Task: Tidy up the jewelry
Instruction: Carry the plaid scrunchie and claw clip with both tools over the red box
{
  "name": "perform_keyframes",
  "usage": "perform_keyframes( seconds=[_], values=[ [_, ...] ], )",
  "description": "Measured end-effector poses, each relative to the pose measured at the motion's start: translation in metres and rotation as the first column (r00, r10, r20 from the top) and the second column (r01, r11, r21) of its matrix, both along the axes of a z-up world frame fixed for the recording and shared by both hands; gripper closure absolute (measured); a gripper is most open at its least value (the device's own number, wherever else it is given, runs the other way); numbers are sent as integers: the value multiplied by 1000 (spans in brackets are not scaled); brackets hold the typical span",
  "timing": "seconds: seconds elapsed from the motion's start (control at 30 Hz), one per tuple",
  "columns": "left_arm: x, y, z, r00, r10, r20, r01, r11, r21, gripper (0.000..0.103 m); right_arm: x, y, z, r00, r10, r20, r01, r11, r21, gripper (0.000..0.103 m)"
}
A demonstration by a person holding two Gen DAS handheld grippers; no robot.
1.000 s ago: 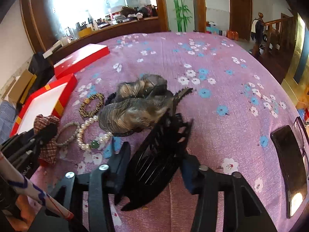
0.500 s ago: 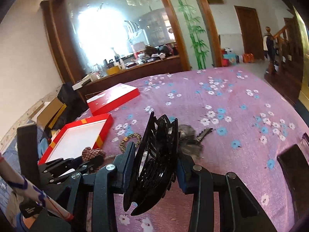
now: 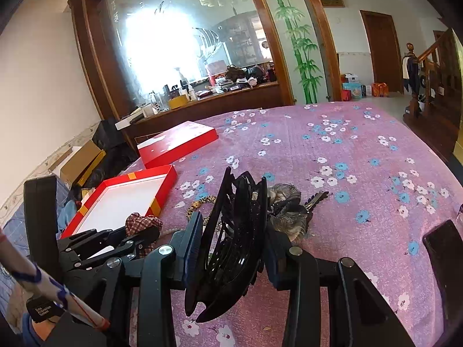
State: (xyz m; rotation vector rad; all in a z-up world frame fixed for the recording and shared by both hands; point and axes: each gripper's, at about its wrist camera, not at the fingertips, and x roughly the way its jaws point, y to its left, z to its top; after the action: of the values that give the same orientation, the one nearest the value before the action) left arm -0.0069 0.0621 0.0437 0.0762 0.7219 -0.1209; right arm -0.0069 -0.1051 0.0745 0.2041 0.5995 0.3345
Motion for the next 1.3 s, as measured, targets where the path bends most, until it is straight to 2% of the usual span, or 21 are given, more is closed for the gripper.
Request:
perform_keyframes(
  seconds=[0.13, 0.33, 0.5, 0.67, 0.87, 1.07, 1.17, 1.3],
  values=[
    [-1, 1, 2, 1000, 1, 10, -1, 1000, -2, 81, 0, 3, -2, 1000, 1, 10, -1, 1000, -16, 61],
    [-4, 5, 8, 1000, -6, 23, 6, 1000, -30, 81, 4, 8, -3, 999, -15, -45, 14, 1000, -23, 61],
    [-11, 13, 17, 999, -8, 43, 10, 999, -48, 81, -2, 19, 16, 998, -1, -61, -1, 1000, -25, 61],
    [-22, 37, 32, 997, 19, 70, -16, 999, -48, 80, -6, 42, 43, 999, 38, -24, -40, 997, -70, 61],
    [-21, 91, 50, 994, 86, 67, -83, 996, -46, 80, 15, 87, 62, 987, 143, -73, -145, 989, -23, 61],
    [3, 166, 56, 983, 182, 12, -181, 983, -41, 80, 47, 149, 70, 963, 244, -116, -248, 969, -21, 61],
    [24, 197, 52, 976, 213, -38, -214, 976, -35, 80, 69, 181, 61, 944, 280, -176, -286, 958, -10, 61],
    [60, 232, 40, 962, 235, -138, -246, 967, -72, 80, 107, 226, 42, 918, 301, -260, -316, 948, -19, 61]
  ],
)
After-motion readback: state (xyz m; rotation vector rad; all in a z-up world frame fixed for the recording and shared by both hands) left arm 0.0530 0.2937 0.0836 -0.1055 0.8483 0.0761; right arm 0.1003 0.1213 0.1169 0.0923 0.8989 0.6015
